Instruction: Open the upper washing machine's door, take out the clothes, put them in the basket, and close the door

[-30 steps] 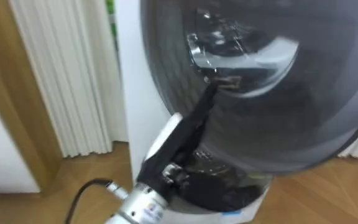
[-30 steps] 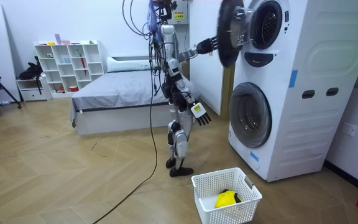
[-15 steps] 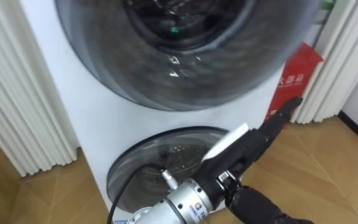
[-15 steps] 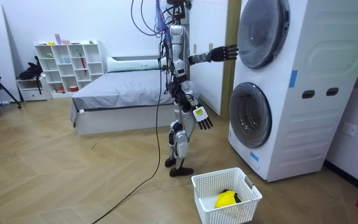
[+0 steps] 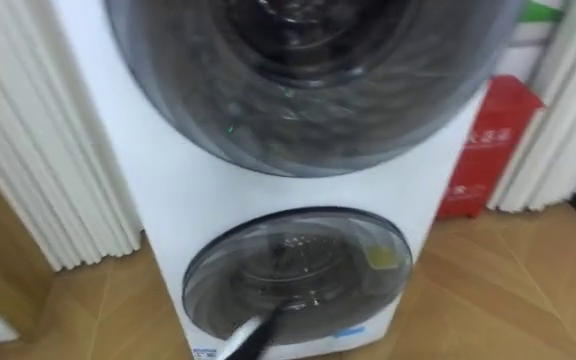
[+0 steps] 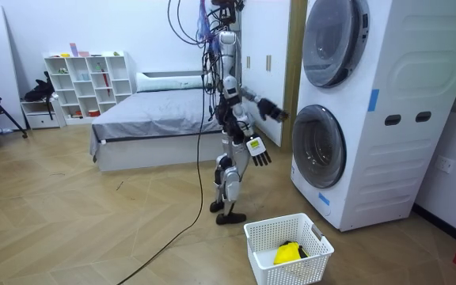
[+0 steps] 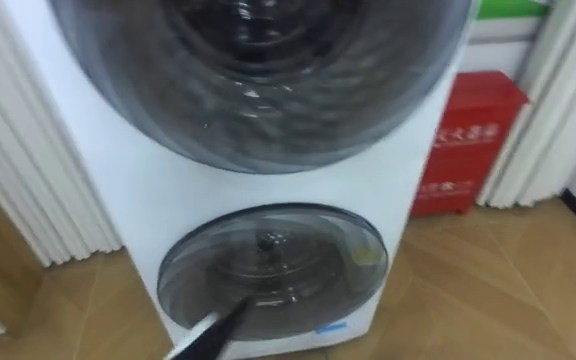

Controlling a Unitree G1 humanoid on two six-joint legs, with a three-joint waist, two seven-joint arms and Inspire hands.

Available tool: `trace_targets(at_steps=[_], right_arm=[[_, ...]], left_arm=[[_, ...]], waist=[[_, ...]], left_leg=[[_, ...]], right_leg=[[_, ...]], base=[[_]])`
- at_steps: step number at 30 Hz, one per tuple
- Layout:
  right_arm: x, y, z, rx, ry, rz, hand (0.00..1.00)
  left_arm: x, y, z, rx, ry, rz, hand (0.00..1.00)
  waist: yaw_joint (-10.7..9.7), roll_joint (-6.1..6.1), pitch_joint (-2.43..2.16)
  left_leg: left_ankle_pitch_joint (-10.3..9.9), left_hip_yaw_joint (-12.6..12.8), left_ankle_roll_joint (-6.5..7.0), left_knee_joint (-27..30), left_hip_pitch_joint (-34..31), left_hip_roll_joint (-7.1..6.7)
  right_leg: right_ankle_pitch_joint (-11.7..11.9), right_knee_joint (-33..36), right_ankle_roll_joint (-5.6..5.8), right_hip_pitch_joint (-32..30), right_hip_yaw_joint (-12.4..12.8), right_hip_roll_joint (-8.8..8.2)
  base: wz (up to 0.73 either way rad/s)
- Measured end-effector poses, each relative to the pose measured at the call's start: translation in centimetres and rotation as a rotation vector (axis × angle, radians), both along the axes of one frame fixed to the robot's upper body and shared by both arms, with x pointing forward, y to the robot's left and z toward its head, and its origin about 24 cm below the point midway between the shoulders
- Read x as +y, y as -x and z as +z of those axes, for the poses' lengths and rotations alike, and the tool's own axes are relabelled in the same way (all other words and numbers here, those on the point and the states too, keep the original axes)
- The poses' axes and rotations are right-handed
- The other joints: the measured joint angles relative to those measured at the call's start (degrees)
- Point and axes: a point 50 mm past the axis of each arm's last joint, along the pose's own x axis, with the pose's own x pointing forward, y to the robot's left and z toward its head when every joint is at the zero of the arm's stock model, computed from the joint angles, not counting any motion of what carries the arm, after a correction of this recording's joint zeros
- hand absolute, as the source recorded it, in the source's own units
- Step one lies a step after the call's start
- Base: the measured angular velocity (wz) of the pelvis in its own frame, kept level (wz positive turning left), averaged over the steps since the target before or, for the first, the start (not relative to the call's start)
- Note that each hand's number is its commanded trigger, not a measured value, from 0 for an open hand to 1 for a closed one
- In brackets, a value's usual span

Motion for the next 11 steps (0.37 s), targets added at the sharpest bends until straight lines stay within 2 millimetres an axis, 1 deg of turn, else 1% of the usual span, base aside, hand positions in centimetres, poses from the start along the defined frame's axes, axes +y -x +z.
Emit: trace_targets(at_steps=[1, 2, 3, 4, 5, 6, 7, 8, 10, 11], right_arm=[[-0.1, 0.1, 0.0, 0.001, 0.002, -0.011, 0.00], [-0.3, 0.1, 0.1, -0.003, 0.005, -0.020, 0.00], [-0.4, 0.1, 0.1, -0.004, 0.005, -0.027, 0.00], [-0.6, 0.0, 0.1, -0.008, 0.004, -0.043, 0.00], [-0.6, 0.0, 0.1, -0.012, -0.001, -0.057, 0.00], [-0.6, -0.1, 0.1, -0.013, -0.004, -0.061, 0.00], [-0.6, 0.0, 0.1, -0.017, -0.010, -0.074, 0.00], [-0.6, 0.1, 0.1, -0.019, -0.020, -0.100, 0.00], [-0.6, 0.4, 0.1, -0.017, -0.035, -0.132, 0.00], [-0.6, 0.9, -0.1, -0.003, -0.048, -0.148, 0.00]], left_arm=[[2.1, 2.0, -1.3, 0.071, -0.052, 0.106, 0.00], [4.3, 4.1, -2.2, 0.136, -0.098, 0.212, 0.00], [4.9, 5.0, -2.6, 0.164, -0.109, 0.258, 0.00], [6.4, 7.0, -3.2, 0.216, -0.136, 0.360, 0.00], [7.4, 8.8, -3.7, 0.265, -0.164, 0.438, 0.00], [7.7, 9.7, -3.8, 0.287, -0.178, 0.467, 0.00], [8.2, 11.1, -3.9, 0.311, -0.205, 0.518, 0.00], [8.3, 12.1, -4.0, 0.324, -0.219, 0.555, 0.00], [7.9, 13.1, -4.2, 0.337, -0.215, 0.609, 0.00], [7.5, 13.5, -4.4, 0.355, -0.202, 0.637, 0.00]], waist=[[1.4, -0.24, -0.09], [2.6, -0.25, -0.08], [3.0, -0.23, -0.07], [4.1, -0.20, -0.08], [4.9, -0.18, -0.05], [5.1, -0.19, -0.04], [5.5, -0.21, -0.05], [5.9, -0.20, -0.04], [6.1, -0.22, 0.00], [6.1, -0.09, 0.14]], left_leg=[[0.0, -0.4, -0.10, 0.1, 0.0, 0.04], [0.0, -0.6, -0.20, 0.1, 0.0, 0.10], [0.0, -0.6, -0.26, 0.0, 0.0, 0.12], [0.0, -0.6, -0.34, -0.1, 0.0, 0.13], [-0.1, -0.9, -0.37, -0.1, 0.0, 0.13], [-0.1, -1.1, -0.37, -0.2, 0.0, 0.11], [-0.1, -1.5, -0.37, -0.2, 0.0, 0.08], [-0.1, -1.9, -0.36, -0.3, 0.0, 0.00], [-0.1, -2.5, -0.35, -0.3, 0.1, -0.12], [-0.1, -2.7, -0.34, -0.4, 0.4, -0.14]], right_leg=[[0.0, -0.3, -0.02, 0.4, -0.6, 0.02], [0.0, -0.3, -0.06, 0.4, -1.0, 0.07], [-0.1, -0.4, -0.10, 0.4, -1.3, 0.07], [-0.1, -0.4, -0.12, 0.4, -1.5, 0.08], [-0.1, -0.5, -0.13, 0.5, -1.5, 0.10], [-0.1, -0.5, -0.13, 0.5, -1.6, 0.10], [-0.1, -0.4, -0.12, 0.6, -1.9, 0.07], [-0.1, -0.4, -0.12, 0.7, -2.1, 0.00], [-0.1, -0.5, -0.11, 1.0, -2.4, -0.09], [-0.1, -0.5, -0.10, 1.4, -2.5, -0.09]], base=[[0.13], [0.12], [0.05], [0.04], [0.07], [0.13], [0.17], [0.17], [0.13], [0.09]])
